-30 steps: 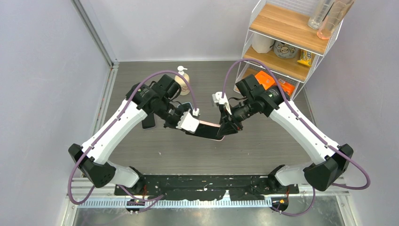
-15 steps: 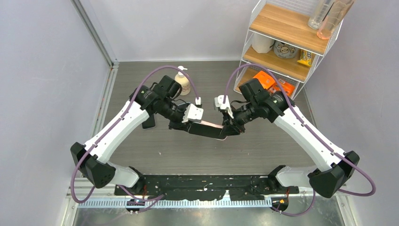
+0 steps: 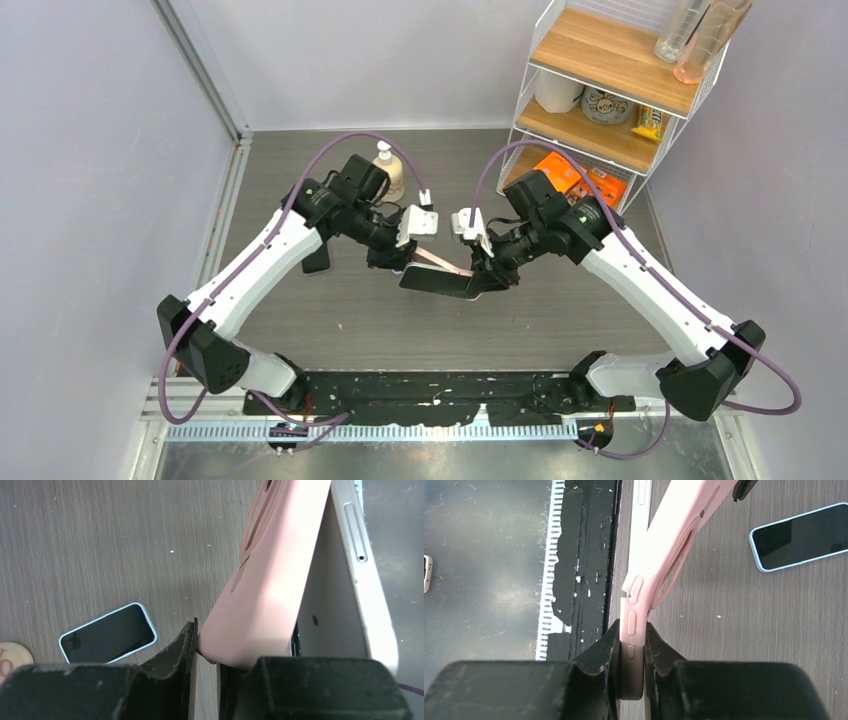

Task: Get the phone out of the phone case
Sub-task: Remove the phone case from the phone.

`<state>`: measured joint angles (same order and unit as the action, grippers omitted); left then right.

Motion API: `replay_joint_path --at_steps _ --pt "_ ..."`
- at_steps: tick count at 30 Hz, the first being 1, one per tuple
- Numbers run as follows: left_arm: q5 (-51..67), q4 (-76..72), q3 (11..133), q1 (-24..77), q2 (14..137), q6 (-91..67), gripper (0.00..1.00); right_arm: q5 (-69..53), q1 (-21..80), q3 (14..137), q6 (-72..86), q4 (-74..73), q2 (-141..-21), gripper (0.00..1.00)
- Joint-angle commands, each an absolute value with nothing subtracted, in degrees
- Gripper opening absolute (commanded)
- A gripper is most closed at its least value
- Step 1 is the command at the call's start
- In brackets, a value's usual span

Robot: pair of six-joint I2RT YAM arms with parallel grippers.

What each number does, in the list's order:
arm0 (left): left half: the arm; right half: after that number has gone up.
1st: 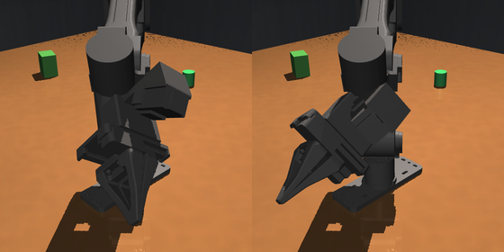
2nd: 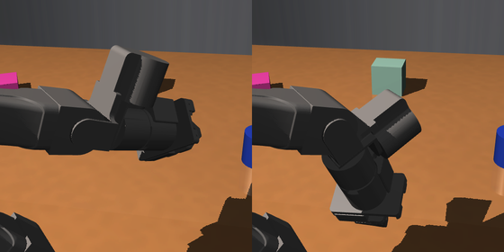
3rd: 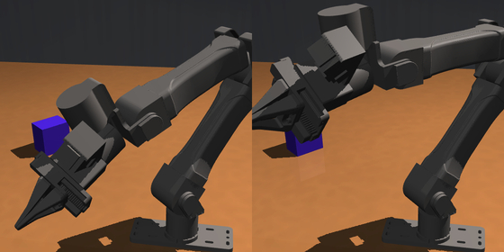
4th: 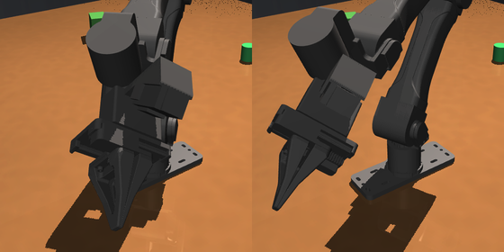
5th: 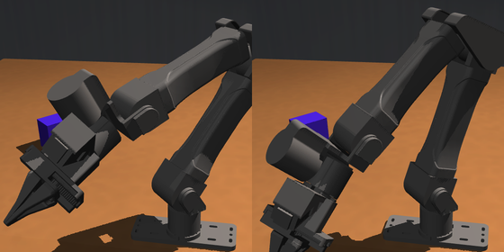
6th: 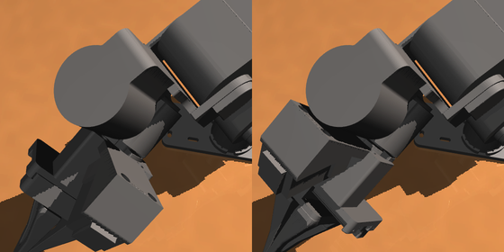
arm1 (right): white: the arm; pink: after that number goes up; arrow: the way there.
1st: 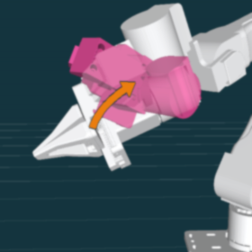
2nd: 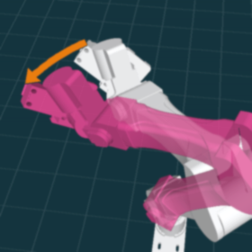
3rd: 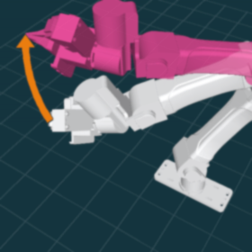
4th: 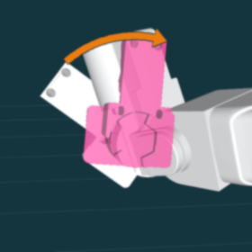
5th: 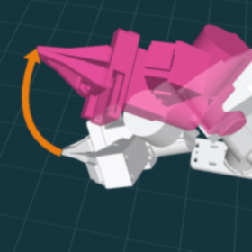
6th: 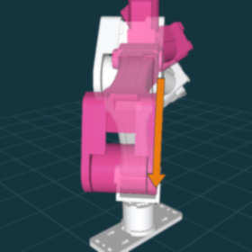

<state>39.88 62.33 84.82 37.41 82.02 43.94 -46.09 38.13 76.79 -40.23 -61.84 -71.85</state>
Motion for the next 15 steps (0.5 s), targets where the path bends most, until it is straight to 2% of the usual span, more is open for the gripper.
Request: replay_joint_path --at_steps 1,3,5,8,11,12,15 --pt "50.77 43.75 86.32 38.32 79.48 43.34 0.0 -51.11 41.52 76.28 -40.54 -57.4 -72.09 0.05" --pt "51.64 45.36 85.15 37.4 77.97 43.65 0.03 -49.54 40.76 76.19 -39.1 -56.1 -71.44 0.05" --pt "53.58 48.28 84.05 35.6 75.79 45.4 0.13 -47.72 39.85 76.11 -37.8 -54.99 -70.8 0.05" --pt "56.56 55.78 82.84 32.97 72.73 49.4 0.43 -46.4 38.01 76.2 -35.59 -53.4 -70.33 0.05" --pt "57.48 61.16 80.78 30.41 69.36 53.0 0.63 -48.44 34.95 76.88 -34.34 -53.06 -70.65 0.05" --pt "57.6 62.64 80.01 29.66 68.2 53.88 0.67 -49.05 34.35 77.11 -33.87 -53.06 -70.9 0.05" --pt "57.55 64.36 77.69 27.46 64.61 54.54 0.71 -51.84 31.87 78.21 -33.66 -53.34 -71.53 0.05"
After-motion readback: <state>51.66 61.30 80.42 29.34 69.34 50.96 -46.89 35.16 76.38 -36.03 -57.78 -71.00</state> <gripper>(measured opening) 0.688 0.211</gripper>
